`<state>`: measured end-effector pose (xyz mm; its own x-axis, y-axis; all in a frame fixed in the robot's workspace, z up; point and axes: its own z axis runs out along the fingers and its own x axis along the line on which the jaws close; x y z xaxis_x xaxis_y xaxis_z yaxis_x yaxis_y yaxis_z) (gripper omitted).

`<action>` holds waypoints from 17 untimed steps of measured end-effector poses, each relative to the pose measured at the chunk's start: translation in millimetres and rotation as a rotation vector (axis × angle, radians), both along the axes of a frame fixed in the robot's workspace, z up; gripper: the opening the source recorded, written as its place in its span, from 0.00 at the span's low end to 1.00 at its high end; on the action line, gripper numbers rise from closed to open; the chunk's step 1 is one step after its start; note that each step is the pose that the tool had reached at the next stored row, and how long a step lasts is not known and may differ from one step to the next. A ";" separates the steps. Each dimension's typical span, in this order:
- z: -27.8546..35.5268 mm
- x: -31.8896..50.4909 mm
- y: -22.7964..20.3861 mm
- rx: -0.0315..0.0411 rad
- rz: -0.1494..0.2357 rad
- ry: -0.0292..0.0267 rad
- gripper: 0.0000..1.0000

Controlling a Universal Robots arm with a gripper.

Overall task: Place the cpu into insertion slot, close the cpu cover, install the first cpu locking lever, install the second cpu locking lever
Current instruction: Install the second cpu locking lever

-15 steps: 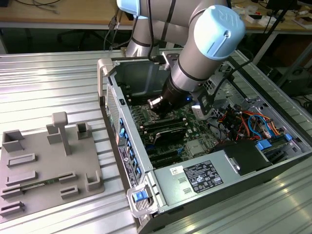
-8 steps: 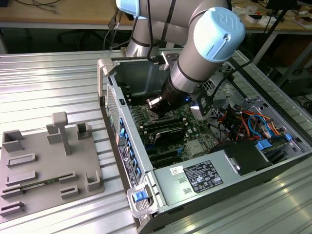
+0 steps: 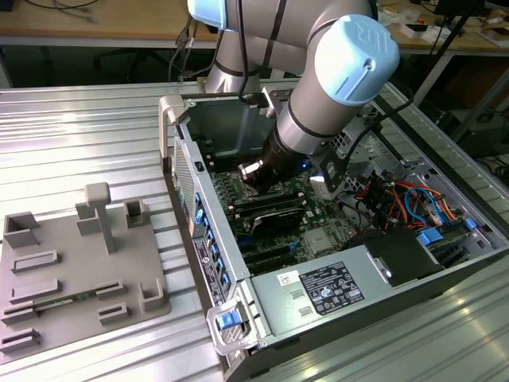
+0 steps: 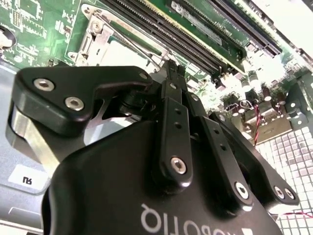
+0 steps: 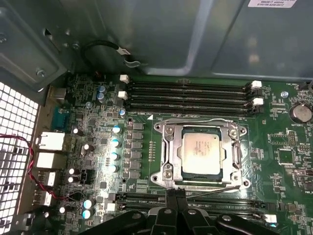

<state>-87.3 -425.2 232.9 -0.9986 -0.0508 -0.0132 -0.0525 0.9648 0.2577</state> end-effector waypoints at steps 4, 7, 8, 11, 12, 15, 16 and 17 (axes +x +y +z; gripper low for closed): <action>-5.3 -1.1 1.2 -0.0001 0.000 0.0001 0.11; -5.8 -1.4 4.7 0.0001 0.000 0.0000 0.11; -6.1 -2.1 5.0 0.0002 0.000 0.0000 0.11; -9.0 -4.3 6.3 -0.0002 0.000 0.0002 0.11; -9.8 -4.3 6.8 -0.0002 0.000 0.0002 0.11; -13.0 -4.7 8.3 0.0001 0.000 0.0000 0.11; -14.5 -5.3 8.8 0.0001 0.001 0.0000 0.11; -15.5 -6.0 9.2 0.0001 0.001 0.0002 0.11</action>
